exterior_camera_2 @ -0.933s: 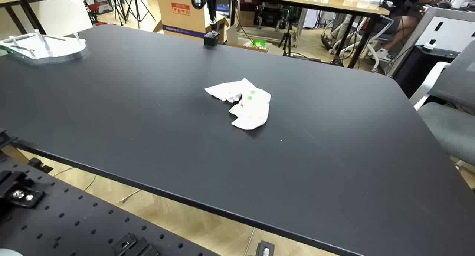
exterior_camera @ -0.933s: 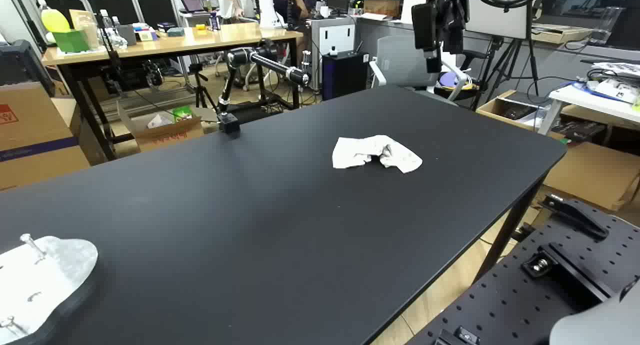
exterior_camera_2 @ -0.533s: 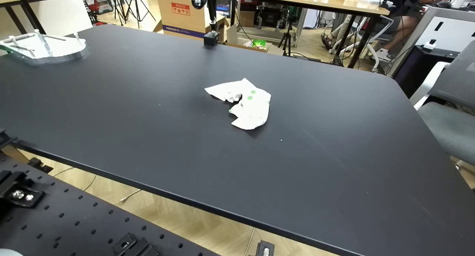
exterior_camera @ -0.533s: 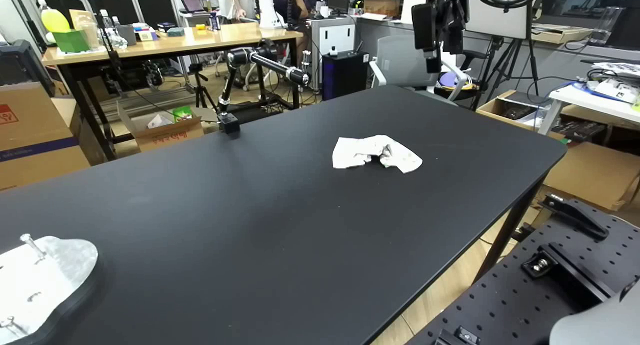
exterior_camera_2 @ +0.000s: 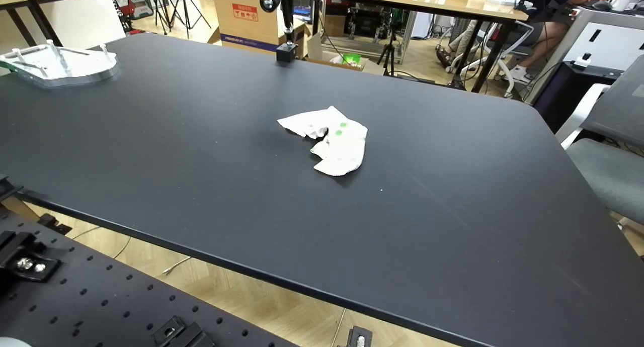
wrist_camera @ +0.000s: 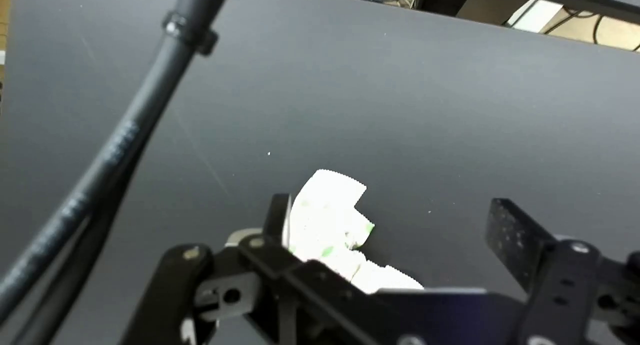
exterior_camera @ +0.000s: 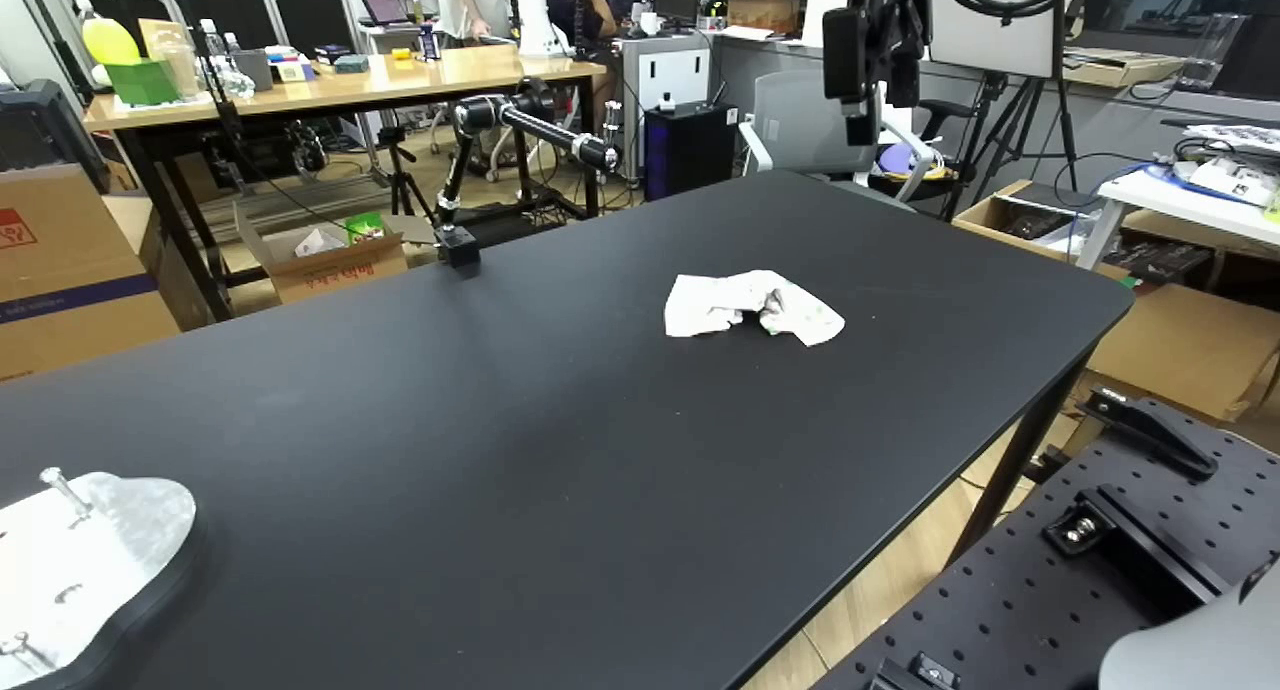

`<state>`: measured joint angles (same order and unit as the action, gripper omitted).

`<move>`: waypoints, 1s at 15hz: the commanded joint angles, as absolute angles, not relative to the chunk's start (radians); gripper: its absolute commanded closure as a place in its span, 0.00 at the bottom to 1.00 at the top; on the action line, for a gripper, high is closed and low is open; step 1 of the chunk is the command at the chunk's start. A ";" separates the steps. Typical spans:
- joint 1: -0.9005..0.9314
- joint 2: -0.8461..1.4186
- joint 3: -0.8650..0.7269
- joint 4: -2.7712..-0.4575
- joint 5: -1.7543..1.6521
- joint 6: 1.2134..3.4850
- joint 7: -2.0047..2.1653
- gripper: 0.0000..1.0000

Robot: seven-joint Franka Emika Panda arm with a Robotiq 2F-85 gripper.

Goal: Pick up the cloth from the table and hang it on the black stand

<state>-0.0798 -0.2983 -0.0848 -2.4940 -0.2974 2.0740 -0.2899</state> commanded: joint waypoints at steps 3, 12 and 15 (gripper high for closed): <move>-0.110 -0.189 -0.127 -2.488 -0.340 2.405 -0.278 0.00; -0.113 0.137 -0.129 -2.353 -0.155 2.561 -0.511 0.00; -0.123 0.134 -0.116 -2.376 -0.185 2.574 -0.491 0.00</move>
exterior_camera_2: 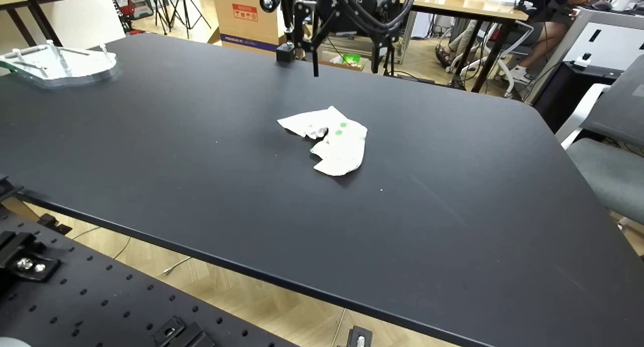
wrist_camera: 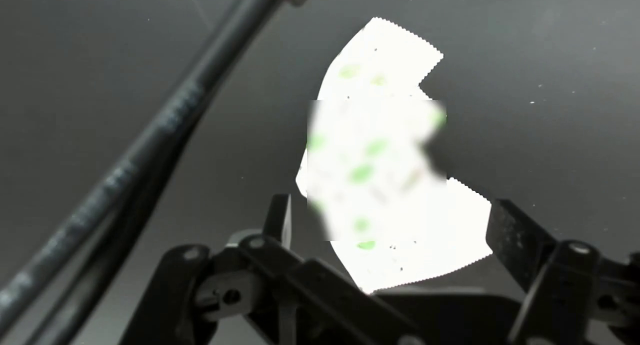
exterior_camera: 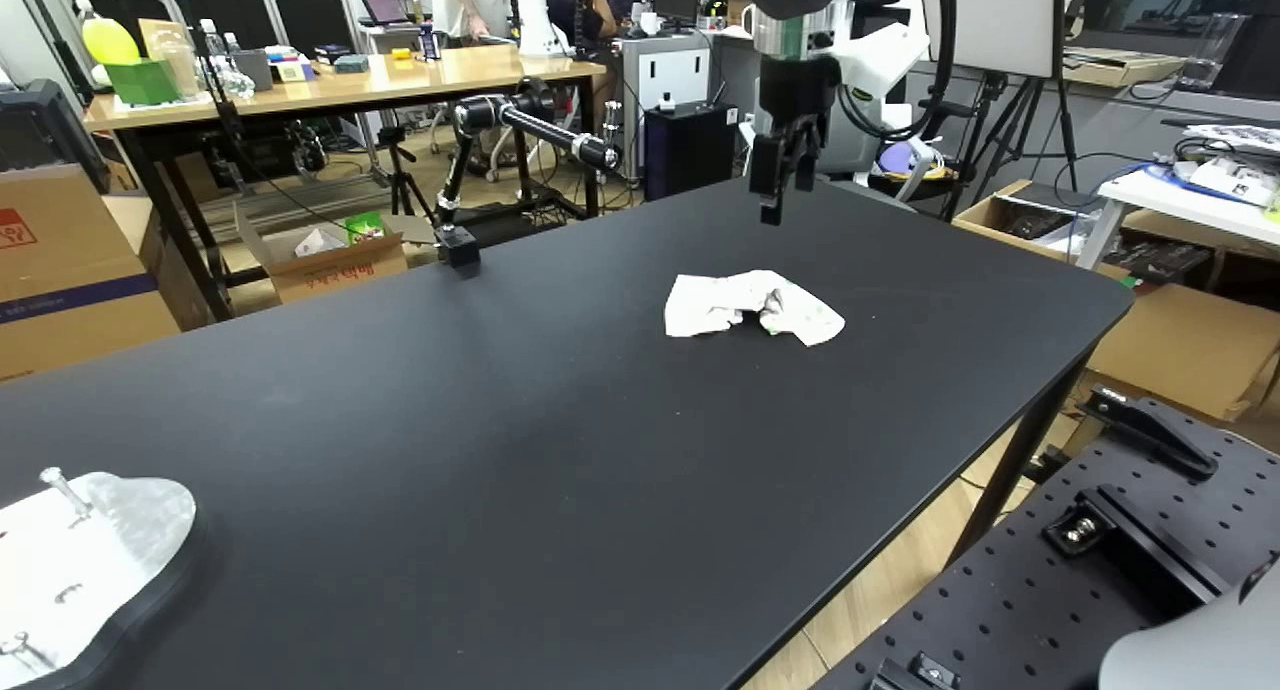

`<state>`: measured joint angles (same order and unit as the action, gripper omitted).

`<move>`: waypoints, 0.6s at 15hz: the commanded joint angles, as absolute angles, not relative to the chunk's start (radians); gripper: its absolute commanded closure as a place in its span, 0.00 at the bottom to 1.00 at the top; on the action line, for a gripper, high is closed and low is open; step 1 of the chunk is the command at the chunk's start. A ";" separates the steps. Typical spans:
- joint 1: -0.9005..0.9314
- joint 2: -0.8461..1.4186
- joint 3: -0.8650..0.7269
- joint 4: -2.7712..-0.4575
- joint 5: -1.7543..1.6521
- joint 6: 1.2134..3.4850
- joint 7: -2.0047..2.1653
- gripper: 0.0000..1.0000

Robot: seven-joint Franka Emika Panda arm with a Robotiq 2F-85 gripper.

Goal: Pick up the cloth from the table and hang it on the black stand

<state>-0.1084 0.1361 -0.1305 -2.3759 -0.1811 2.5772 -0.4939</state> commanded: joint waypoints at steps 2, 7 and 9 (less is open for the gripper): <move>-0.125 0.183 -0.109 -2.343 -0.195 2.574 -0.490 0.00; -0.111 0.256 -0.120 -2.304 -0.319 2.586 -0.483 0.00; -0.113 0.292 -0.115 -2.295 -0.354 2.627 -0.490 0.00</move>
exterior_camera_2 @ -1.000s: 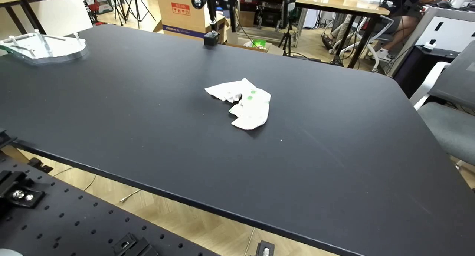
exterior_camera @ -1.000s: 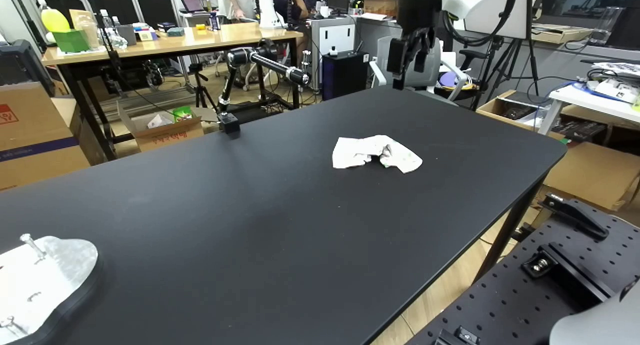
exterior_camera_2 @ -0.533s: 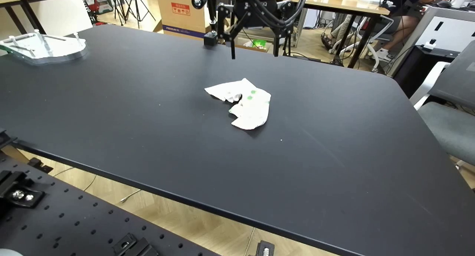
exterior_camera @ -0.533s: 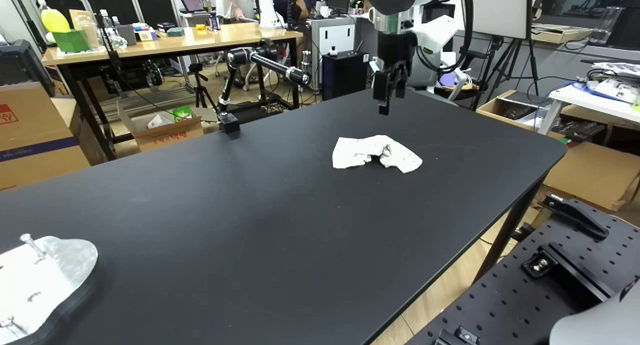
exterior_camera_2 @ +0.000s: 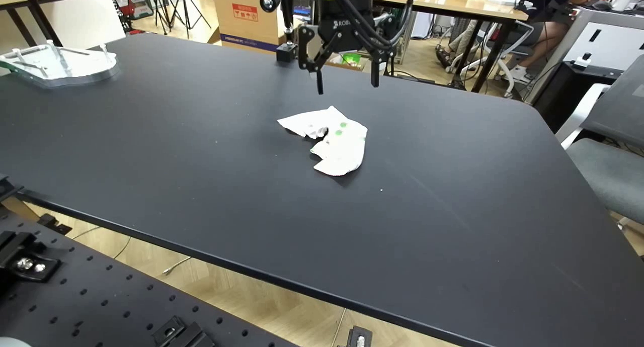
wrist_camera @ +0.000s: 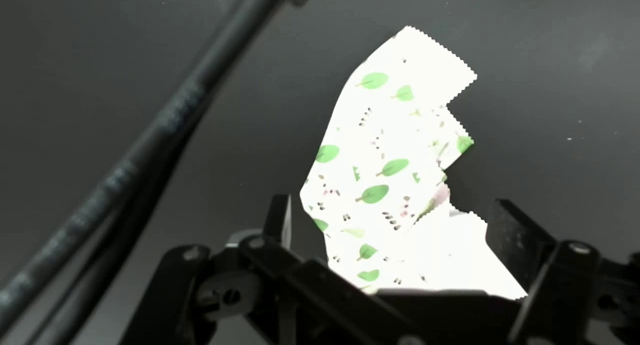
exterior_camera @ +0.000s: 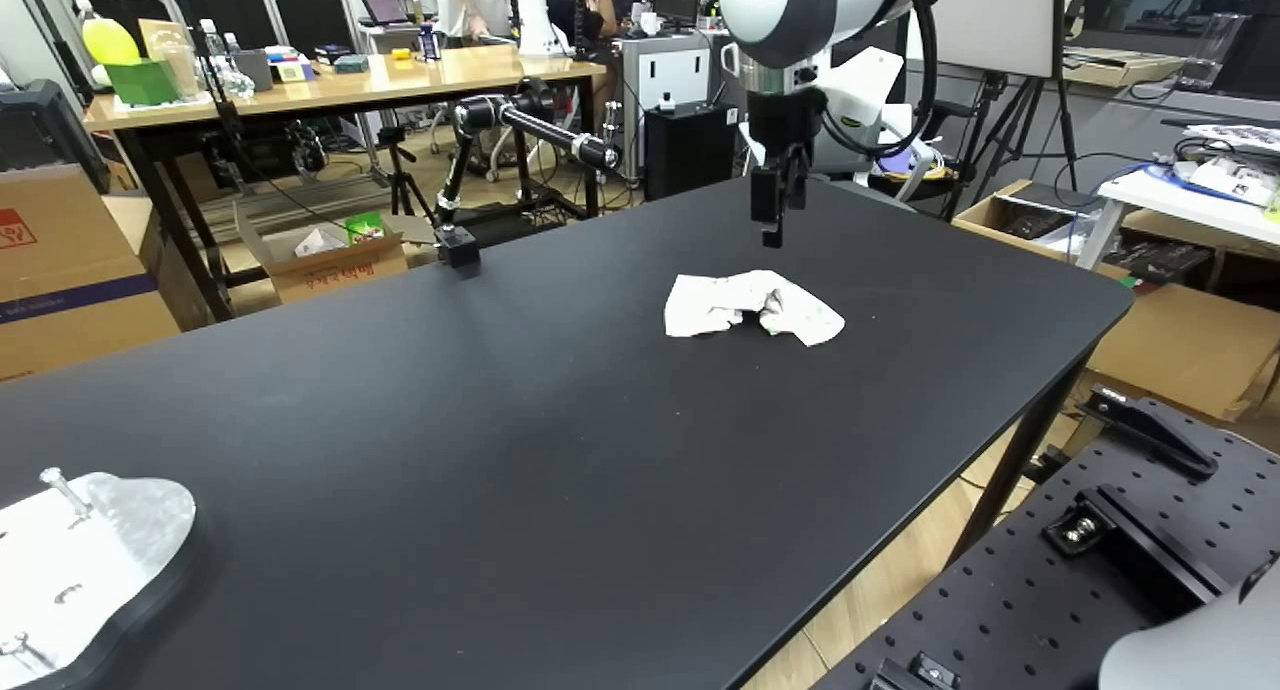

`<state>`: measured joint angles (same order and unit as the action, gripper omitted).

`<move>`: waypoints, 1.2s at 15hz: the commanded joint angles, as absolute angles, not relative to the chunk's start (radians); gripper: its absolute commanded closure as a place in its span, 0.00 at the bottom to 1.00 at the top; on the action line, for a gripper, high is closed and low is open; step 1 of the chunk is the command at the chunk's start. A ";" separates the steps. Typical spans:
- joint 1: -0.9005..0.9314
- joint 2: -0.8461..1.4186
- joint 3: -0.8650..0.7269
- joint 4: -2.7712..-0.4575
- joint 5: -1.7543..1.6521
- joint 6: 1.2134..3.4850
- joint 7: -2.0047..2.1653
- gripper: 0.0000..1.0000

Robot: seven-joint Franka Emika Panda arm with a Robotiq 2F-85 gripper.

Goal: Pick up the cloth from the table and hang it on the black stand

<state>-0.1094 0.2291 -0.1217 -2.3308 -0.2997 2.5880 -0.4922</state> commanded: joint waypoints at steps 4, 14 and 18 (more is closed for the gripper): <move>-0.112 0.374 -0.105 -2.279 -0.383 2.712 -0.487 0.00; -0.097 0.493 -0.124 -2.227 -0.417 2.810 -0.453 0.38; -0.100 0.473 -0.120 -2.247 -0.412 2.827 -0.455 0.66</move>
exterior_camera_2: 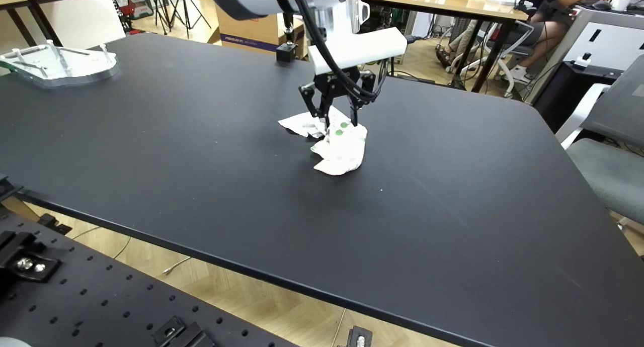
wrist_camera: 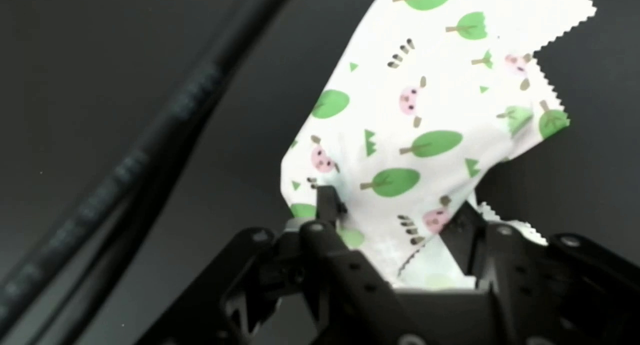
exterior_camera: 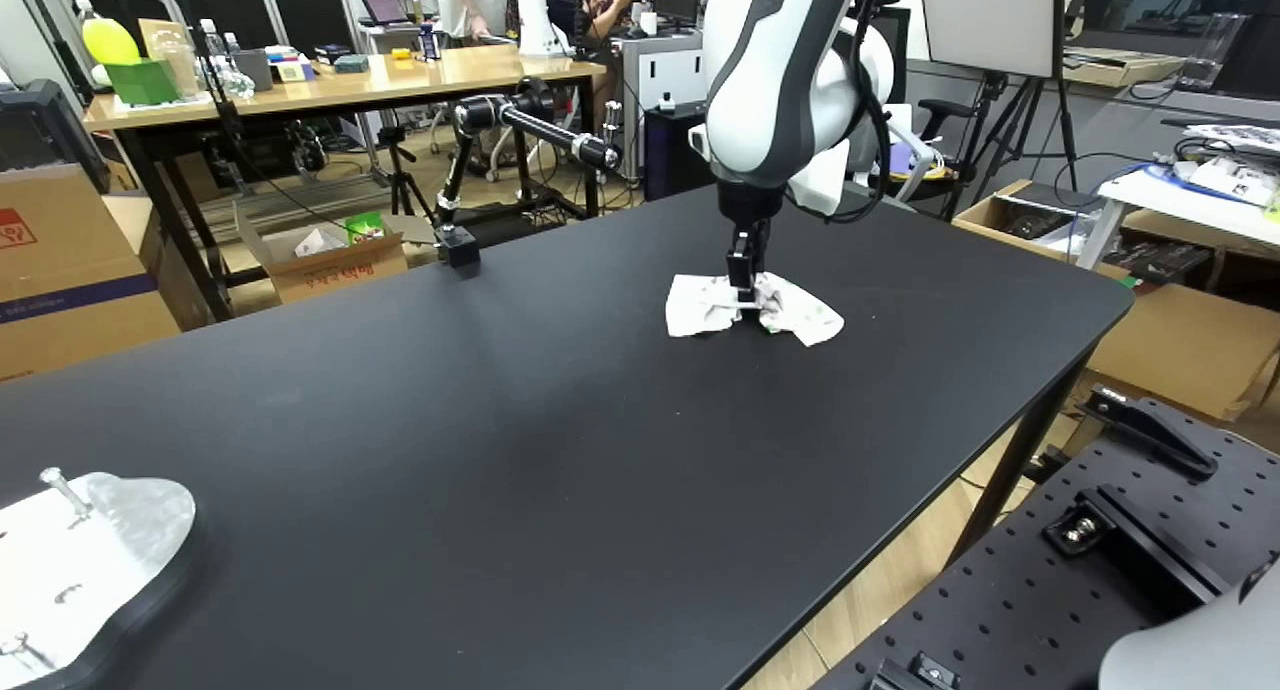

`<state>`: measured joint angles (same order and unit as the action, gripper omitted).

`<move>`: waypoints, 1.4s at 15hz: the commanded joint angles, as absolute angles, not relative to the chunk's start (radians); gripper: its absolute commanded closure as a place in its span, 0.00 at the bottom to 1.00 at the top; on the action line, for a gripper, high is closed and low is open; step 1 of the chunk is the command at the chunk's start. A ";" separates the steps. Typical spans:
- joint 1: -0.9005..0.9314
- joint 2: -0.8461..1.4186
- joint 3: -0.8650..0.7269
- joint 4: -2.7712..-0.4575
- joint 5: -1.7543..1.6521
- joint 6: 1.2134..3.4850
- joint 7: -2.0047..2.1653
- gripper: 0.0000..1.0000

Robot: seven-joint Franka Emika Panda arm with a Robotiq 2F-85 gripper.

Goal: Pick up the cloth from the table and hang it on the black stand

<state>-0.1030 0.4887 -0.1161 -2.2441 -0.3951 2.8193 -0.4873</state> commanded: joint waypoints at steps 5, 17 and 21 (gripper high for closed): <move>-0.098 0.424 -0.117 -2.277 -0.394 2.808 -0.435 0.99; -0.034 0.033 -0.062 -2.249 -0.244 2.352 -0.166 0.98; -0.012 -0.072 -0.024 -2.153 -0.259 2.205 -0.092 0.98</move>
